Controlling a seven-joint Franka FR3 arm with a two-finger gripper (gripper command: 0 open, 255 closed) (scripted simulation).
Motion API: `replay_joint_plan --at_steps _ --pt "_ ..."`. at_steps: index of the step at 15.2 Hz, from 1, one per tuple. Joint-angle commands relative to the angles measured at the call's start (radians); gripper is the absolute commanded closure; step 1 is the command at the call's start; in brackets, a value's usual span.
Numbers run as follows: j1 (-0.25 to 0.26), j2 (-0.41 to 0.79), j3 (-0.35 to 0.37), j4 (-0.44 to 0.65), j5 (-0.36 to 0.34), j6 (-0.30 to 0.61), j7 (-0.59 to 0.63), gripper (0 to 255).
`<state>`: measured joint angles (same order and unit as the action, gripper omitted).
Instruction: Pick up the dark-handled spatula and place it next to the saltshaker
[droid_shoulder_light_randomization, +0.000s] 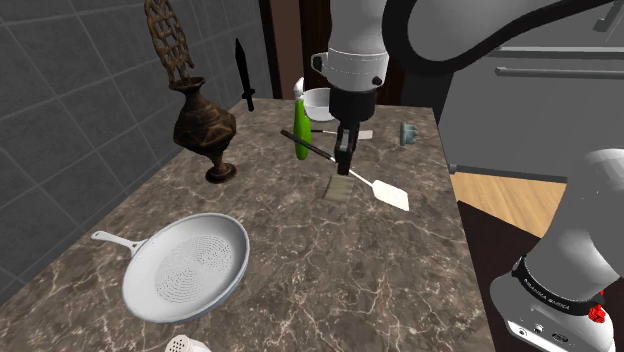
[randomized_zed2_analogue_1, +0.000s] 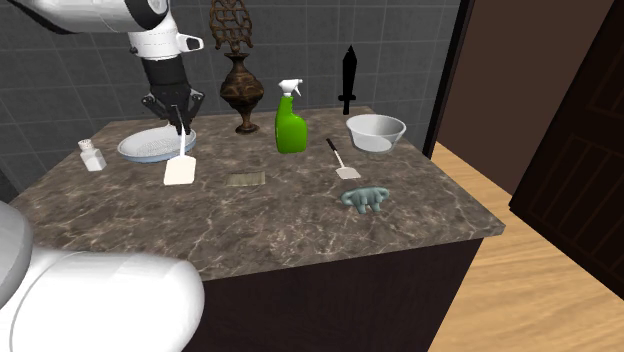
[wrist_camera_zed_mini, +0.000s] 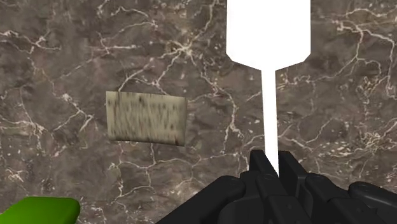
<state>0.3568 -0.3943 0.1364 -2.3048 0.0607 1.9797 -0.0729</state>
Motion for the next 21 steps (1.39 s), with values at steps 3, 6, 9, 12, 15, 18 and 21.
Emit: replay_joint_plan --at_steps 3,6,9,12,15,18,21 --pt "0.04 0.01 0.075 0.014 0.021 0.0 0.104 255" --pt "0.067 0.026 0.13 0.033 0.033 0.0 0.181 255" --pt "0.092 0.052 0.185 0.062 0.04 0.0 0.258 255" --pt "0.115 0.088 0.24 0.102 0.039 0.0 0.338 255" --pt "0.136 0.135 0.296 0.151 0.03 -0.002 0.421 255" --pt "0.155 0.192 0.351 0.21 0.01 -0.005 0.507 255" --pt "0.176 0.261 0.404 0.28 -0.023 -0.012 0.597 255"
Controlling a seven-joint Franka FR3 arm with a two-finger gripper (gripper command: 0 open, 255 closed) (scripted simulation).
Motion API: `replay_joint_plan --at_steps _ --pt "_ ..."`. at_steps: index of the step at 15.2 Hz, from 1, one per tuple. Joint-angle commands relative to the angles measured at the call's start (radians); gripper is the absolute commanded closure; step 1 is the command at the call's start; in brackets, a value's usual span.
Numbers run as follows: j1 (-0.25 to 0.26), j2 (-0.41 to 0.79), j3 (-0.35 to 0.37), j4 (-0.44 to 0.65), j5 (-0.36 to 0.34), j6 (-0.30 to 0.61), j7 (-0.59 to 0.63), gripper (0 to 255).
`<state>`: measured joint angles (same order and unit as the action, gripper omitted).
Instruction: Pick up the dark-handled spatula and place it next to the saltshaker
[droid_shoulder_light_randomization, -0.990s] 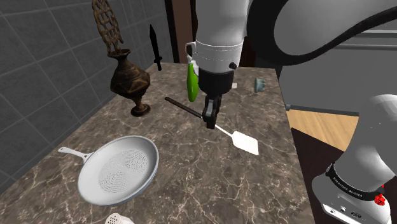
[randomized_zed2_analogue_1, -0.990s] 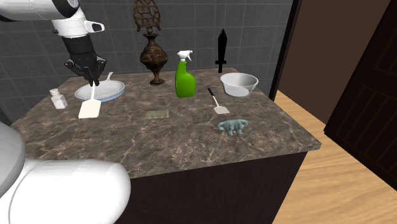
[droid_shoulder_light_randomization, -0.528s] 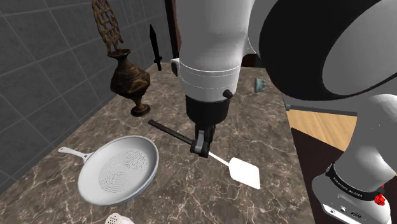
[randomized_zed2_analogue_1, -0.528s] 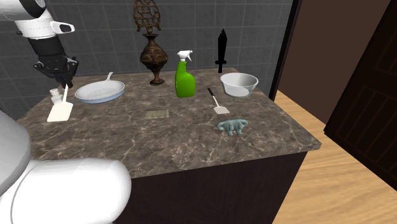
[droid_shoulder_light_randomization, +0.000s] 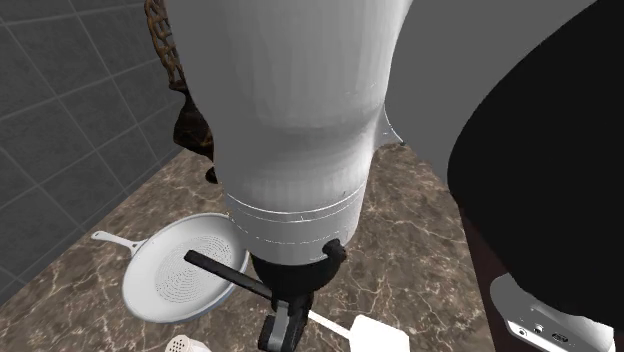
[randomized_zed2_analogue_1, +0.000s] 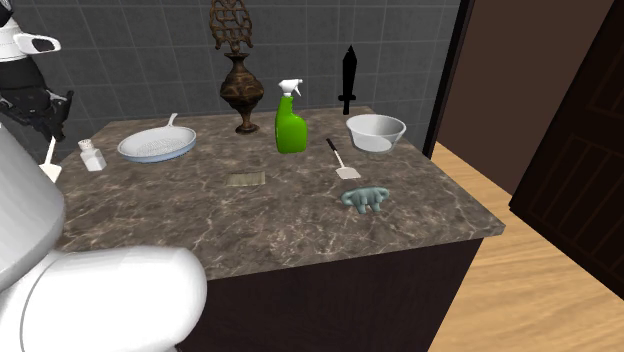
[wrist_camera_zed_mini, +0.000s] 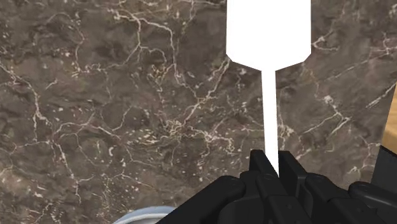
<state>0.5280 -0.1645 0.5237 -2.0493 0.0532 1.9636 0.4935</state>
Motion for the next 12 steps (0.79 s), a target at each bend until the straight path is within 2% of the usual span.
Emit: replay_joint_plan --at_steps 1,3,12 --pt "0.012 0.057 0.035 0.05 -0.029 0.0 0.062 255" --pt "0.033 0.124 0.075 0.118 -0.07 -0.011 0.139 255" --pt "0.038 0.155 0.077 0.025 -0.091 0.106 0.157 255"
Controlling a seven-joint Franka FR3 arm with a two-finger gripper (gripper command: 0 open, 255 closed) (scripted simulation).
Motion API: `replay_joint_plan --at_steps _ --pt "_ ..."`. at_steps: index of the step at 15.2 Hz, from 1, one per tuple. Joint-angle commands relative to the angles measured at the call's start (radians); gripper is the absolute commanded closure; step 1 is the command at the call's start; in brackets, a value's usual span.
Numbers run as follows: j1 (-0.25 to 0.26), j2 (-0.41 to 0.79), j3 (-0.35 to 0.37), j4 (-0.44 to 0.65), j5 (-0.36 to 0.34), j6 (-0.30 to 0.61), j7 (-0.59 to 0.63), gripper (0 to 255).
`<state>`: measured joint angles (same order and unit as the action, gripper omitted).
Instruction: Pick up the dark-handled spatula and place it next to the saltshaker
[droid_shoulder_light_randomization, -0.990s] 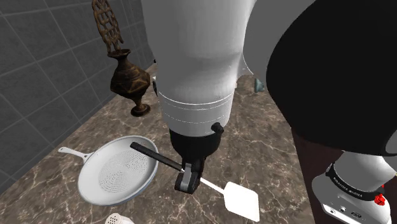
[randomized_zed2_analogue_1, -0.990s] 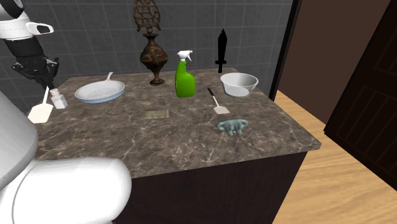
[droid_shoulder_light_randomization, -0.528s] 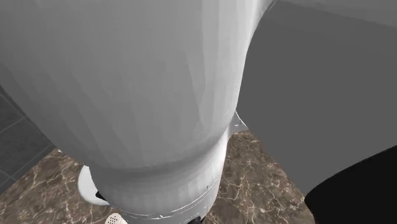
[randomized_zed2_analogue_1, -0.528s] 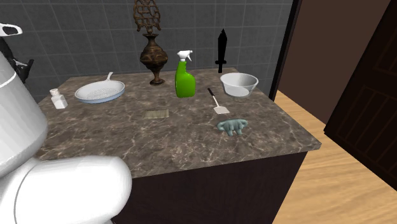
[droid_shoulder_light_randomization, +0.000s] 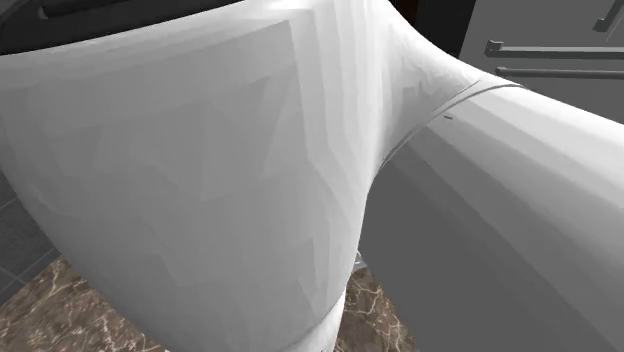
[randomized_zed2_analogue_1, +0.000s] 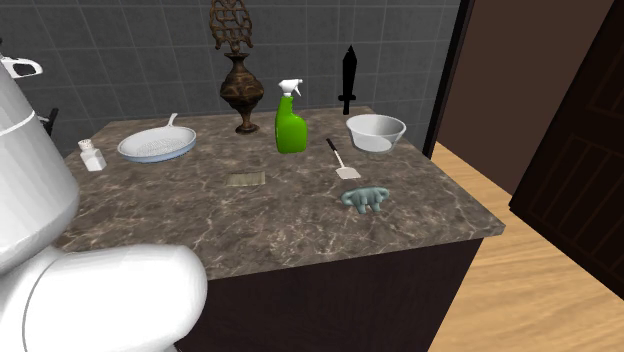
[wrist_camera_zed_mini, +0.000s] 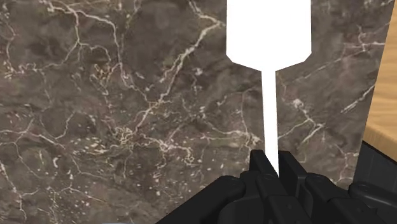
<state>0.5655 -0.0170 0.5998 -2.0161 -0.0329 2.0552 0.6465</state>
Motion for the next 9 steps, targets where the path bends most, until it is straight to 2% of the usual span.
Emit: replay_joint_plan --at_steps 1,9 --pt "0.001 0.012 0.001 -0.017 -0.009 0.028 0.007 255" --pt "0.004 0.059 0.003 -0.082 -0.044 0.13 0.034 255"
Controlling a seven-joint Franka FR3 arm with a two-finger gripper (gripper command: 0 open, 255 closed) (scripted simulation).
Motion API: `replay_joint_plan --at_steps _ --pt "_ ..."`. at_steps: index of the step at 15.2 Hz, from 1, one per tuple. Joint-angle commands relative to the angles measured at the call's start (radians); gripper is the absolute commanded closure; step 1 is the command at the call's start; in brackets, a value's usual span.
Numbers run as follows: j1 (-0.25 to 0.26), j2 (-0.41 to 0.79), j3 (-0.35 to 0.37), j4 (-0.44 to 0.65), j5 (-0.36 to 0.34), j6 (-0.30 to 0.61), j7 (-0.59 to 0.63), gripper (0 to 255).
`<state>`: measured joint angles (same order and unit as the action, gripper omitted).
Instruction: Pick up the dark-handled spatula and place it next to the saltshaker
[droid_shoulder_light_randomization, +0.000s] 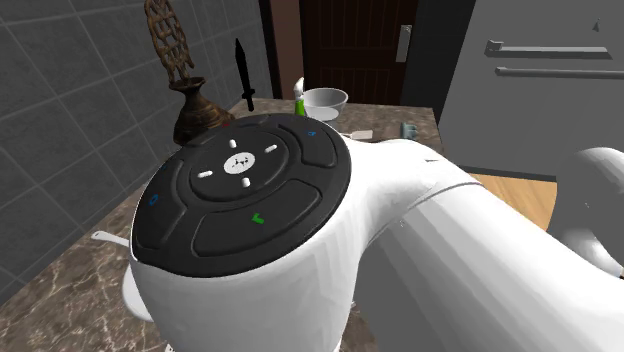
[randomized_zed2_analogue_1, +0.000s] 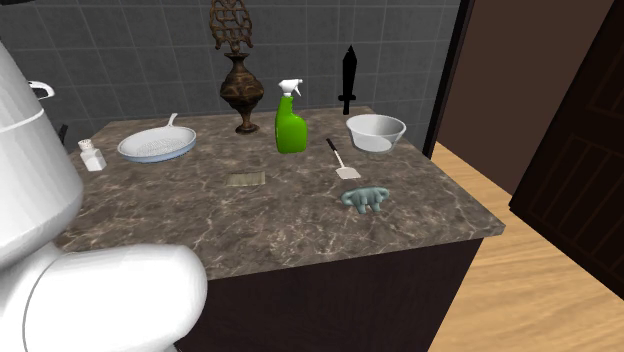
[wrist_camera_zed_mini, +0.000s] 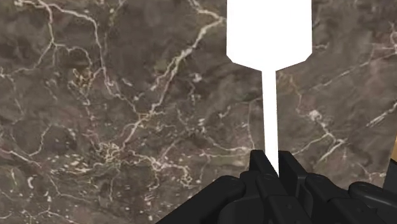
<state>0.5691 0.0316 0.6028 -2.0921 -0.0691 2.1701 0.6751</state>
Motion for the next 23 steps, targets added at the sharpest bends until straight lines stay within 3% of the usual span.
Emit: replay_joint_plan --at_steps 1,11,19,20,23 --pt "0.001 0.017 0.0 -0.013 -0.013 0.028 0.01 255" --pt "0.011 0.099 -0.008 -0.073 -0.084 0.151 0.063 255" --pt "0.012 0.099 -0.008 -0.073 -0.084 0.151 0.063 255" --pt "0.012 0.099 -0.008 -0.073 -0.084 0.151 0.062 0" --pt "0.012 0.099 -0.008 -0.073 -0.084 0.151 0.062 0"
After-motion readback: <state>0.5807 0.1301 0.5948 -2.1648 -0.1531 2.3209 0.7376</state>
